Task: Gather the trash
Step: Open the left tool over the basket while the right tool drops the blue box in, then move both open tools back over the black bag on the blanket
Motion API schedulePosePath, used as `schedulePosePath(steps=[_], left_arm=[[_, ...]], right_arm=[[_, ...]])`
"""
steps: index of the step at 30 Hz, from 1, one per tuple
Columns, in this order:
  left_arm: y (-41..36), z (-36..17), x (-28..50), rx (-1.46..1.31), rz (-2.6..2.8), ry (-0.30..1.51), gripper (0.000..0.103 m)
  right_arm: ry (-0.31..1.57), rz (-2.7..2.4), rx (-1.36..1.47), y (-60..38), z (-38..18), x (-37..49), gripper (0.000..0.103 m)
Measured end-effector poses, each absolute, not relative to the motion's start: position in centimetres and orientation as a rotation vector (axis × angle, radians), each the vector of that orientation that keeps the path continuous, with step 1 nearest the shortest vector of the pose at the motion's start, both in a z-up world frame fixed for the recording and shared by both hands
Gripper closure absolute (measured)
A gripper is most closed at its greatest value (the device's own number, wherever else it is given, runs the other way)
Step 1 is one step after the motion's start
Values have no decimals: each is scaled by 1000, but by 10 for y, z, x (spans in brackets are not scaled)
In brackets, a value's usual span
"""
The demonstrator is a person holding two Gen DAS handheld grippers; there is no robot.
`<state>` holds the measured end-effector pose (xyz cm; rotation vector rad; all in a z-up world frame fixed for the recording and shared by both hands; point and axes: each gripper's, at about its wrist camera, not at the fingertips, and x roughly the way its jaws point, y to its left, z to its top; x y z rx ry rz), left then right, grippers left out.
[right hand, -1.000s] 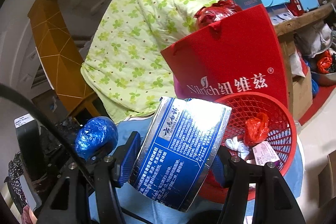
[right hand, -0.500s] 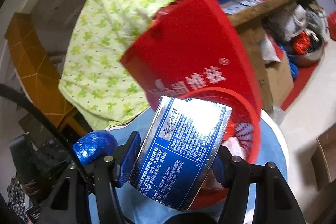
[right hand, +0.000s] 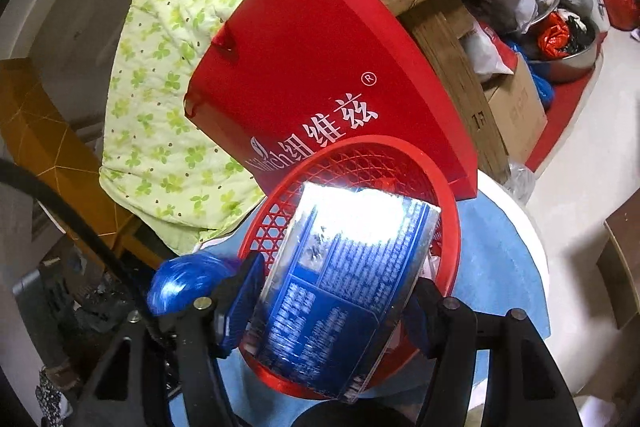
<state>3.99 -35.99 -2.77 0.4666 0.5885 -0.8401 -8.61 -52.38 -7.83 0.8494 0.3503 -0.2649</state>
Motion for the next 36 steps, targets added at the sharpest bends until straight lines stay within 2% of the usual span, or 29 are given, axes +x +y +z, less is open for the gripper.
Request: schedulePosePath(steps=[18,20,22,23,36], left_arm=[[-314,-21,55,444,-725,553,41],[-302,-23,61,433,-703,564,38],[-287,-26,68,416,-673,577,27],[-279,-27,71,405,-659,579,26],[-116,-75,145,228,-326,745,26]], right_arm=[[332,-227,760,-490,-52,-75,32],[320,-220,726,-480,-45,-75,32],[306,-210,682,-469,-37,-74,32],[297,-203,653,-461,-32,-73,32],[318,-39,371,-352,-2,-33,32]])
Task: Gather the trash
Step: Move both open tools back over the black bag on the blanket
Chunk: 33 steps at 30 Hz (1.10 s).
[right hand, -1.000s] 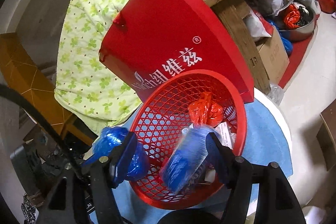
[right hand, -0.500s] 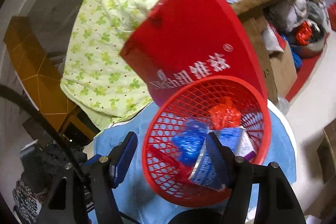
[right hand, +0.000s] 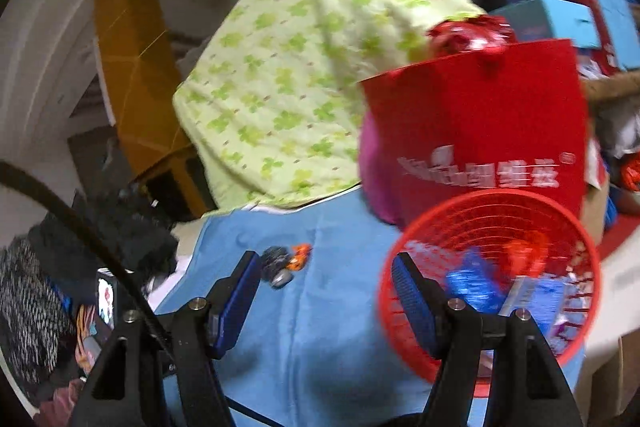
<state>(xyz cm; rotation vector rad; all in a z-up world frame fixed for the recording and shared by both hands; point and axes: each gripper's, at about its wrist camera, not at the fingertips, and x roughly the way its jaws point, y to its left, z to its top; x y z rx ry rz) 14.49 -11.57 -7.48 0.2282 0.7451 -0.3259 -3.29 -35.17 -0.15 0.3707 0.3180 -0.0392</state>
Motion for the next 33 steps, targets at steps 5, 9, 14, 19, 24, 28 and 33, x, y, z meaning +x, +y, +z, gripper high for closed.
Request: schedulePosePath(steps=[5,9,14,19,24,28,33], left_arm=[[-62,-91,162,177,-196,770,26],[-39,-105,168,150,-150,786,26],[-28,-127,177,148,-129,799,26],[-31,-142,186,181,-130,784,26],[-35,-144,190,177,-144,766,26],[-39,-145,192,184,-143,759,26],[-39,-146,194,176,-137,763,26]], right_arm=[[389,58,318,-306,-13,-2,32],[474,113,304,-280,-37,24,32],[582,103,286,-271,-72,53,32],[645,48,291,-283,-104,70,32],[678,7,290,-294,-120,87,32],[673,21,239,-290,-123,98,32],[683,34,220,-287,-127,110,32]])
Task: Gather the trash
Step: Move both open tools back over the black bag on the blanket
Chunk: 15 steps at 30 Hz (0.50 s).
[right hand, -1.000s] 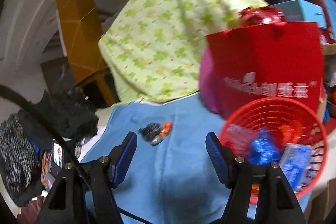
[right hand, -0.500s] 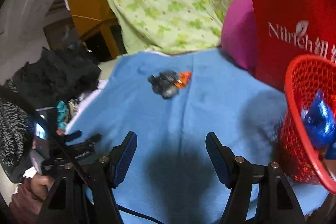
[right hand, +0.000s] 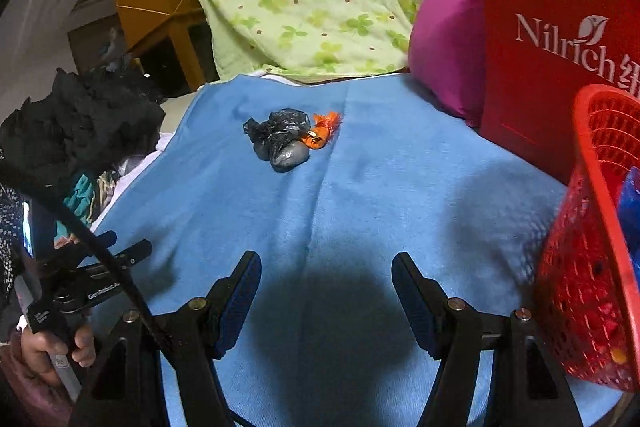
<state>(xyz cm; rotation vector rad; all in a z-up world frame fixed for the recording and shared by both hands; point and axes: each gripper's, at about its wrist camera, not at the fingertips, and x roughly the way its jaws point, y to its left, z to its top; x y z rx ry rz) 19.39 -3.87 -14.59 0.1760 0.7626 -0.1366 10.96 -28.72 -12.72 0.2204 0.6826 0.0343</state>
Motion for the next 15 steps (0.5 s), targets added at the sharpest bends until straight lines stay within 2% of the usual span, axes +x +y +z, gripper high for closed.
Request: schedulePosePath(steps=[15], left_arm=[[-40,-143,193,157,-162,751,26]], right_arm=[[665,6,202,-292,-127,136,32]])
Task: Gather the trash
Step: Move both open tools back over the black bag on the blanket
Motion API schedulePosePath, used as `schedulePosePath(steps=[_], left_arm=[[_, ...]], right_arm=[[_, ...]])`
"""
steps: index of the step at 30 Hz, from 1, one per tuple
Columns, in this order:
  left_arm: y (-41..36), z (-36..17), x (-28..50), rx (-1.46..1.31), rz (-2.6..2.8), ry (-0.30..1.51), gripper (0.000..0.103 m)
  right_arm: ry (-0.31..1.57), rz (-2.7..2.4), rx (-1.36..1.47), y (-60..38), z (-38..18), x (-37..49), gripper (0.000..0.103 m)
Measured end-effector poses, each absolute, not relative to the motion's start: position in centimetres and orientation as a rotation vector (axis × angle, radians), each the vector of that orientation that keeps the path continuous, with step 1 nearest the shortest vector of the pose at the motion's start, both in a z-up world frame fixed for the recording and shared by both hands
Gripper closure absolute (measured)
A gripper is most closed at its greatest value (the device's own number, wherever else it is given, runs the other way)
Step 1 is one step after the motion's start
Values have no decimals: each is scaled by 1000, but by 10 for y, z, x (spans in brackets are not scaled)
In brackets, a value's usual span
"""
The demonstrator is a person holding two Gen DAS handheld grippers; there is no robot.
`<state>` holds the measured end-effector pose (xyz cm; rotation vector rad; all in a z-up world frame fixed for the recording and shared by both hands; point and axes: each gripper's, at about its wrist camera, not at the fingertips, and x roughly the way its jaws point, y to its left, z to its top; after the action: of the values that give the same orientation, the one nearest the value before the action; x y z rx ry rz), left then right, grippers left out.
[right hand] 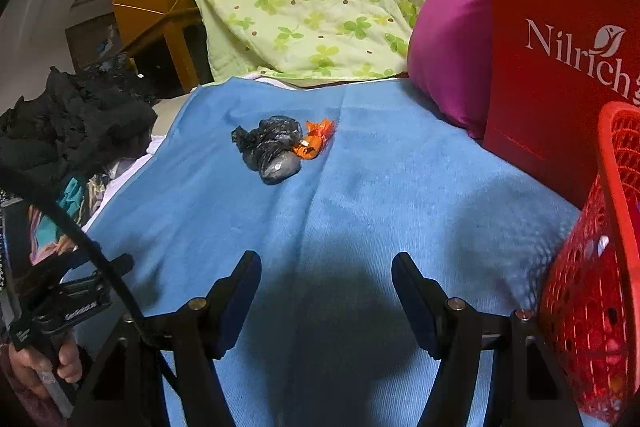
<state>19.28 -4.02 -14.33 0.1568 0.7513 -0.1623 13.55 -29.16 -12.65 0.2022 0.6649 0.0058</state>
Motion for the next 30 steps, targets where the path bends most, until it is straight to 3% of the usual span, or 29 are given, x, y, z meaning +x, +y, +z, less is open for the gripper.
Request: schedulePosePath(steps=[30], left_arm=[[-66,-139,215,201,-196,714,26]], right_arm=[[567,-9,319,-316,-116,213,32]])
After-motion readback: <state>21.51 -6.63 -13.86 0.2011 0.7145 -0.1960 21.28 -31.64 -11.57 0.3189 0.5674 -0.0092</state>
